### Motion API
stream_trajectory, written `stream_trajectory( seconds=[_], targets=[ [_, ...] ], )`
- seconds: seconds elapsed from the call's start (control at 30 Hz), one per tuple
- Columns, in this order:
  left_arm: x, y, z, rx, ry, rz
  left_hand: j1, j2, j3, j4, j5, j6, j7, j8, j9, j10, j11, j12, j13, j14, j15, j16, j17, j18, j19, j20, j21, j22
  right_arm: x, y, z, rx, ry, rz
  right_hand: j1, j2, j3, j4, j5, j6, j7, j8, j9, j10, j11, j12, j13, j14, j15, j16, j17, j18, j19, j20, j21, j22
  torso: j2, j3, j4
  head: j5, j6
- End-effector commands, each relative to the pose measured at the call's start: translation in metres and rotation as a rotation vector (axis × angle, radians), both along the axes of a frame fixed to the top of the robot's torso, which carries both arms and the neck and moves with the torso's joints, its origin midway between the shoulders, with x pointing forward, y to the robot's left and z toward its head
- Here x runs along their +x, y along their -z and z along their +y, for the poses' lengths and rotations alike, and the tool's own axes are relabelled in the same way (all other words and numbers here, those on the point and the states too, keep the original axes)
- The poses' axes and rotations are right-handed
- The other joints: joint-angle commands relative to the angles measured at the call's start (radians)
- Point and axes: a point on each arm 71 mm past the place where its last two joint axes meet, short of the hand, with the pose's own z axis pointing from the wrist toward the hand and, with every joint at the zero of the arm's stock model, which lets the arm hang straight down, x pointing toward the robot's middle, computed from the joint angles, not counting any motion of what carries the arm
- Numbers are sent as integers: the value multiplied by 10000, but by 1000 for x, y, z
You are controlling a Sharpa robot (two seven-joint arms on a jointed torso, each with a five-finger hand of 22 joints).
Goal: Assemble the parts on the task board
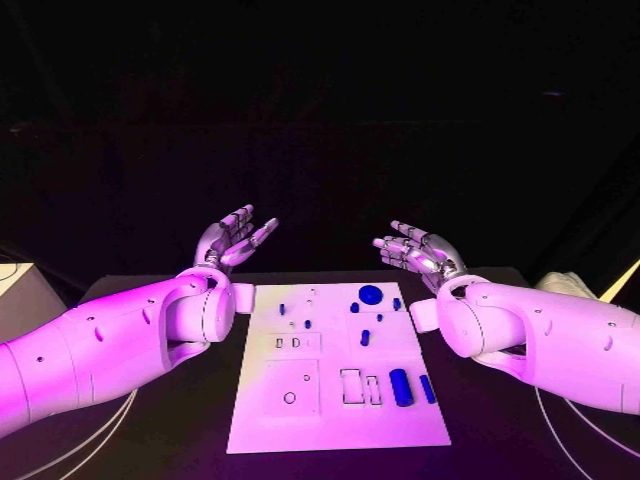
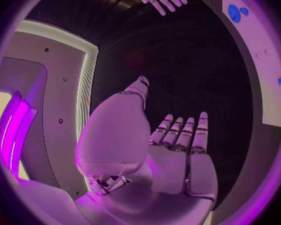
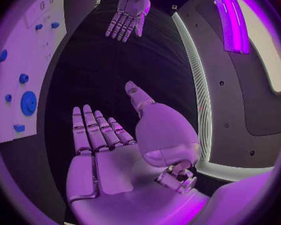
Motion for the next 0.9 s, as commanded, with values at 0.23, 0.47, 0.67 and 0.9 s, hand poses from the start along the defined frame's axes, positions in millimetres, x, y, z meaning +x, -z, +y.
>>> stream_trajectory(
  seconds=[0.23,0.47,0.67,0.9],
  targets=[
    [3,-5,-7,-395,1015,-343,805,307,246,46,26,1489,1262,438,270,1974,611,299,170,2586,162,662,407,126,1781,108,626,308,5,-1,9,-413,-2098,484,1829,-686,1435,-425,-549,4755,1207,946,588,5075,-503,486,200,4215,-713,821,367,736,3841,-53,1215,317,3,-1,0,-1,0],
    [-21,-22,22,-800,1774,-296,748,399,418,-233,9,4163,1378,1380,774,5486,562,1137,358,5620,-233,1980,1107,514,4025,68,1716,762,19,-38,-15,-5304,-2214,-3137,1573,-1229,2693,-361,-384,6219,880,1063,641,6310,-854,302,206,5354,-1105,976,445,751,4860,-487,1553,306,703,-48,196,-133,-74],
    [-34,-32,22,-979,2068,-274,783,358,625,-498,7,4720,1190,1691,884,6150,348,1351,364,6242,-473,2447,1431,666,4537,-2,2166,922,22,-51,-18,-6573,-2443,-3668,1499,-1488,3027,-288,-418,6622,725,1122,673,6900,-1065,272,216,6069,-1365,1179,675,743,5424,-785,1946,461,938,-86,268,-229,-58],
    [-49,-43,21,-1012,2445,-286,742,157,1064,-814,-7,5146,969,1899,954,6900,74,1394,379,7281,-857,3448,2149,677,5270,-343,2990,1283,25,-59,-18,-8620,-2945,-3869,1681,-1824,2697,-135,-330,7170,396,1188,764,7916,-1492,284,283,7958,-2055,2104,1623,707,6749,-1536,3661,1404,1210,-144,390,-326,35]
  ],
)
